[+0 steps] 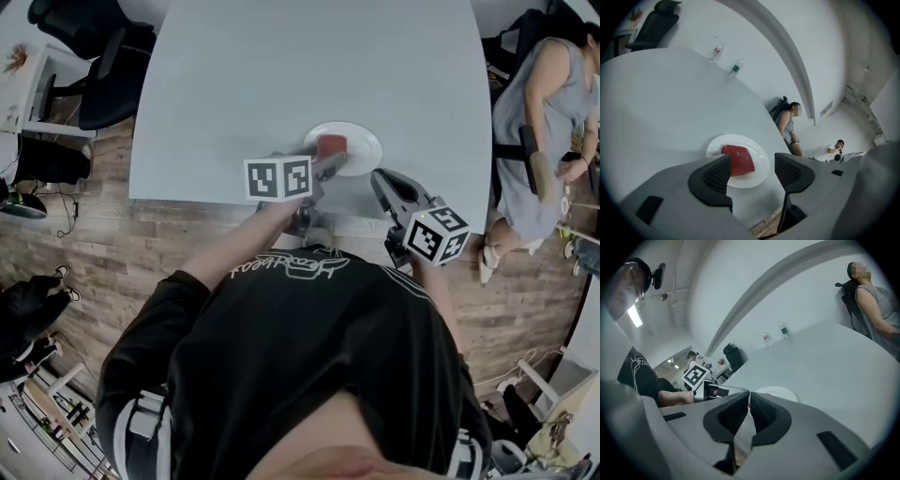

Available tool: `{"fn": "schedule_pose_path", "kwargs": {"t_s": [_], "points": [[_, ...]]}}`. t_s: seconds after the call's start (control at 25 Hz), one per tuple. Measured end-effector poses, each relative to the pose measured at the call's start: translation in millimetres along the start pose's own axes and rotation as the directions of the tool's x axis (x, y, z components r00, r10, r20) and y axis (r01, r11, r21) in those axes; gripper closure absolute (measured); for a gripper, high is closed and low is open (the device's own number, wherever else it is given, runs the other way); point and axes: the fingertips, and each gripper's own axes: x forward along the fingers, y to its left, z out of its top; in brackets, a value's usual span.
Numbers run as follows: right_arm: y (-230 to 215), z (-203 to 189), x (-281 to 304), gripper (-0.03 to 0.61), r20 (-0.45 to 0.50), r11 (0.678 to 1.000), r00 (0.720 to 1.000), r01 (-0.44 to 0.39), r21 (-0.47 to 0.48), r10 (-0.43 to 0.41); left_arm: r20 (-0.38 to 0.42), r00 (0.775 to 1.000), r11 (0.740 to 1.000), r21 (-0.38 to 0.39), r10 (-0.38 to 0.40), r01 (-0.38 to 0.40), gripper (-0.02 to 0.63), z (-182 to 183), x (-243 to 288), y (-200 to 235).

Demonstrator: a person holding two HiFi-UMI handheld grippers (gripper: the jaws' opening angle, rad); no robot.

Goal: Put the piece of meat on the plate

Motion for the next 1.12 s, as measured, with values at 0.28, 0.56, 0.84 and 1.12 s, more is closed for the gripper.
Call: {"fn": "schedule_pose_path", "kwargs": {"t_s": [0.28, 0.56, 0.84, 1.12], "points": [[23, -5, -15, 0.561, -0.004, 0.998, 1.000, -0.031, -0.051, 0.031, 0.031, 0.993, 0.992, -0.052, -0.110, 0.112, 0.421, -15, -33, -37], [48, -12, -41, 0.561, -0.004, 0.993, 0.997, -0.078, -0.085, 0.078, 0.073, 0.973, 0.973, -0.050, -0.221, 0.225, 0.604, -43, -68, -88], [81, -26, -78, 0.561, -0.006, 0.985, 0.993, -0.120, -0.126, 0.120, 0.099, 0.968, 0.966, 0.138, -0.232, 0.217, 0.606, -81, -106, -131], [114, -48, -119, 0.561, -0.009, 0.969, 0.988, -0.155, -0.190, 0.157, 0.155, 0.967, 0.927, 0.349, -0.202, 0.138, 0.606, -121, -142, -164]]}}
